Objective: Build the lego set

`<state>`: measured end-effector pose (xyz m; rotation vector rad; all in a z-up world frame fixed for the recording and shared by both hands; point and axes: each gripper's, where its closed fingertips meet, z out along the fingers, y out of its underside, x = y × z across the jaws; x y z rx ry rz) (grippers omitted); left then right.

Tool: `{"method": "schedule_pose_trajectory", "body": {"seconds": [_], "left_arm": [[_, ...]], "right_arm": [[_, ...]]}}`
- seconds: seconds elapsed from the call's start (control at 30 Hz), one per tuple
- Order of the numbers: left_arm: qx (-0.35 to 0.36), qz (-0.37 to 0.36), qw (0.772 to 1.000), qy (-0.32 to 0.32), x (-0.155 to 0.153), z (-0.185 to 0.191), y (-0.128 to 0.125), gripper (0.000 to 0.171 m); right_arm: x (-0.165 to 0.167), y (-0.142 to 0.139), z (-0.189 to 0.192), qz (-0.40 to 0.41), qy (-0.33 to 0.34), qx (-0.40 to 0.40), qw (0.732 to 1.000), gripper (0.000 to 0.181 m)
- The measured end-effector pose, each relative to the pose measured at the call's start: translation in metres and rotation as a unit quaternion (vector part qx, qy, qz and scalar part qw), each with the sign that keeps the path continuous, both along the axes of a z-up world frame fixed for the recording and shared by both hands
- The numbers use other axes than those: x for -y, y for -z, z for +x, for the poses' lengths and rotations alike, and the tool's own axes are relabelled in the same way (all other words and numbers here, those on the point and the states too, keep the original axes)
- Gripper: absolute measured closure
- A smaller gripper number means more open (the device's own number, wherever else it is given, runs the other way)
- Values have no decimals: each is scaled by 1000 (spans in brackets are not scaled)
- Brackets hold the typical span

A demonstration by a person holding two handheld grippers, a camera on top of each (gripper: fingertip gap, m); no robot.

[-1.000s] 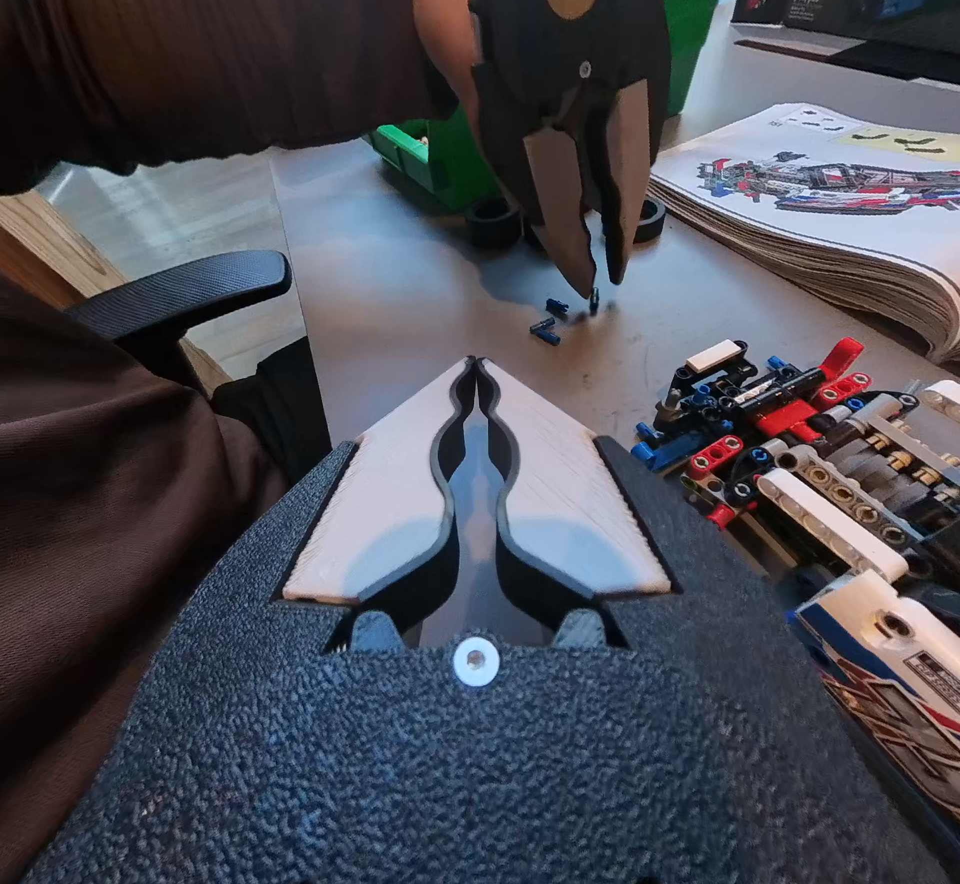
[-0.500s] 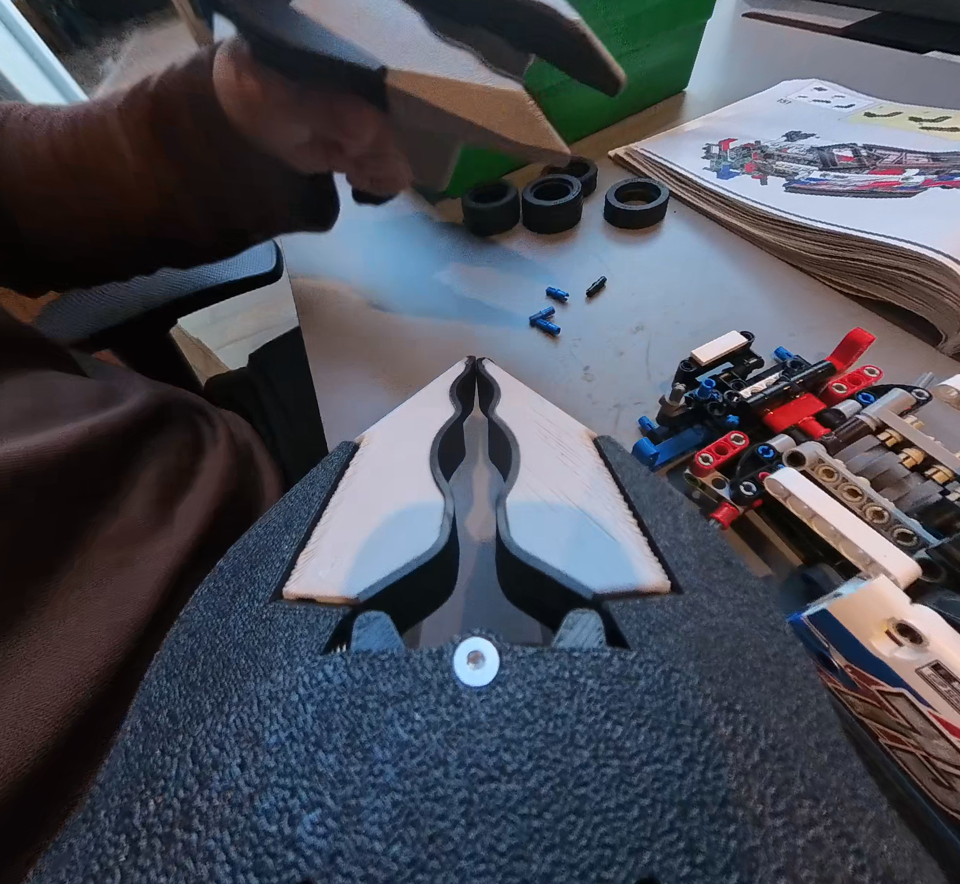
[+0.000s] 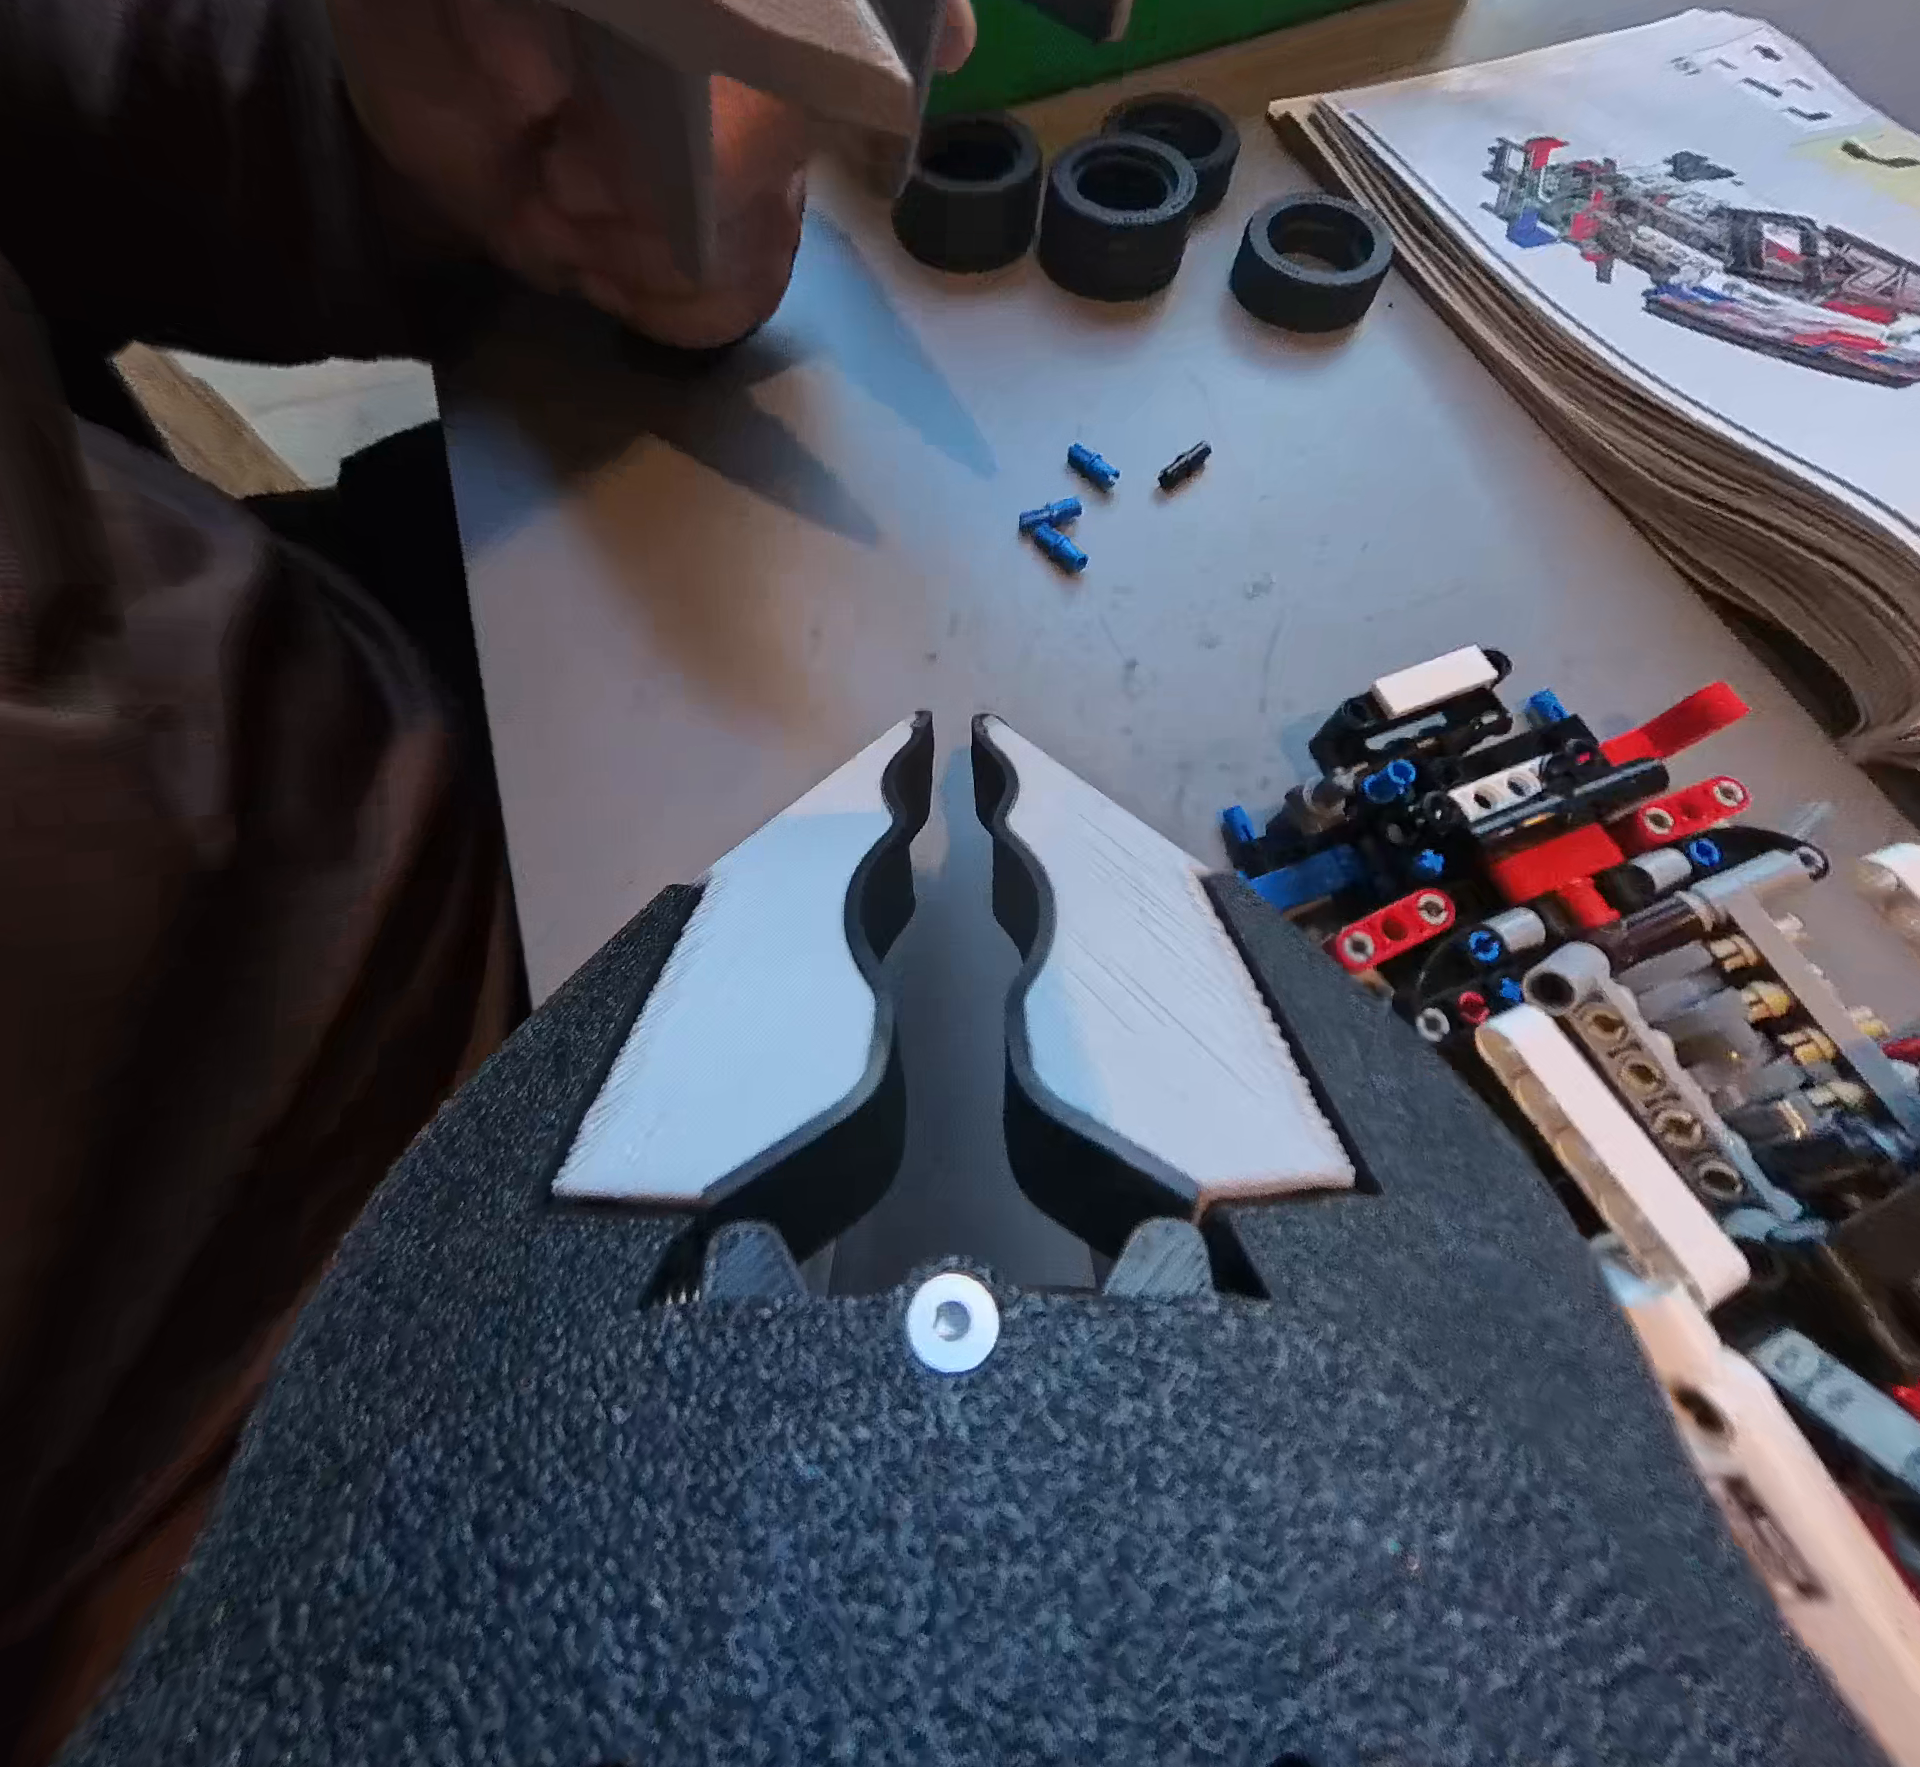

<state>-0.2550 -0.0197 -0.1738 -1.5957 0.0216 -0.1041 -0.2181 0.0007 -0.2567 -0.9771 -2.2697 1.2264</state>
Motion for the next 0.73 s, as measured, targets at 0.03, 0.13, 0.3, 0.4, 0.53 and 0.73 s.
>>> {"method": "schedule_pose_trajectory", "body": {"seconds": [0.03,0.13,0.3,0.4,0.53,0.73], "left_arm": [[10,11,1000,2,2,-2,-3,143],[11,22,1000,16,5,2,-5,145],[-5,24,1000,11,8,5,-6,143],[-1,22,1000,18,14,8,-5,144],[-5,5,1000,17,21,14,-1,146],[-4,-2,1000,5,25,14,1,147]], "right_arm": [[1,-2,-3,-6,0,-2,1000,174],[7,-6,-11,-25,-7,0,1000,174],[16,-6,-19,-36,-21,8,999,173],[19,-6,-18,-30,-30,5,999,173],[26,-5,-17,-23,-49,-1,999,174],[38,-6,-20,-20,-78,-6,997,174]]}}
